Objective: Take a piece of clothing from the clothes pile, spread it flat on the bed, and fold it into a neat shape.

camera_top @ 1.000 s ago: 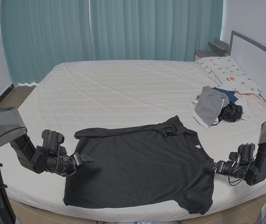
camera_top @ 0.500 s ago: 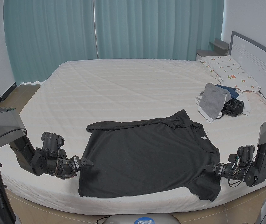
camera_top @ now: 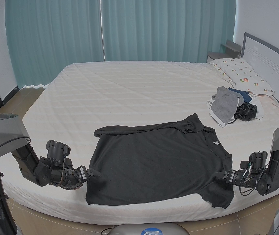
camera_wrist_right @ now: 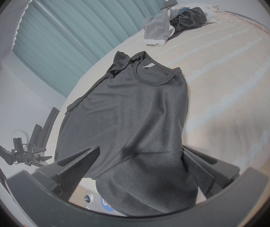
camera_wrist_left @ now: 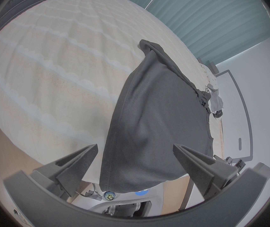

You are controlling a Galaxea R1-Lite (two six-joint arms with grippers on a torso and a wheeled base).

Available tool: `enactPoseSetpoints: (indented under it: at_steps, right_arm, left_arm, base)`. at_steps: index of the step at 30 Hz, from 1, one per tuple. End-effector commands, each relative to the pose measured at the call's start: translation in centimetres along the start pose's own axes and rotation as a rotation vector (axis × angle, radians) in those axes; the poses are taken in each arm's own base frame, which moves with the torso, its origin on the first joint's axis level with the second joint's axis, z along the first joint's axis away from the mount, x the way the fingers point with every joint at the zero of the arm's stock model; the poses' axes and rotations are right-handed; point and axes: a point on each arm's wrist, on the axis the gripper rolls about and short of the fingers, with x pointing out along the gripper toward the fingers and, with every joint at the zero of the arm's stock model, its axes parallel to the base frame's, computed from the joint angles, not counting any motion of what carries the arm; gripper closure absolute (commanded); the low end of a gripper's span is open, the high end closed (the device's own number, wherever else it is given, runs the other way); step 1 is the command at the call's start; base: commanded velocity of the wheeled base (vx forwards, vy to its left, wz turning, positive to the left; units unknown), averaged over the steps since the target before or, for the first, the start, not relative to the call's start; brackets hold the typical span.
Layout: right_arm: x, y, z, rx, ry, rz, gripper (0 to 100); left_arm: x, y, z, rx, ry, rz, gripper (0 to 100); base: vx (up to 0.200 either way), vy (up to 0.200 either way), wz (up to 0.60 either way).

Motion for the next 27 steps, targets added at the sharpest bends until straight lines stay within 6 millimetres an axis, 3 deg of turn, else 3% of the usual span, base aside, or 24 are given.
enactPoseSetpoints:
  at_steps: [1,17,27]
  right_arm:
    - [-0.2,0.16,0.26,-0.002,-0.011,0.004,0]
    - [-0.25,0.59,0.23,-0.013,-0.013,0.006,0]
    - [-0.11,0.8,0.06,-0.018,-0.005,0.012,0]
  left_arm:
    - [0.18,-0.4,-0.39,0.011,0.013,-0.004,0]
    - [0.26,-1.25,-0.89,0.001,0.016,-0.009,0]
    - [0.47,-1.34,-0.43,0.004,-0.036,0.014,0]
  base:
    - [0.0,-0.2,0.0]
    - [0.0,-0.2,0.0]
    - [0.0,0.0,0.0]
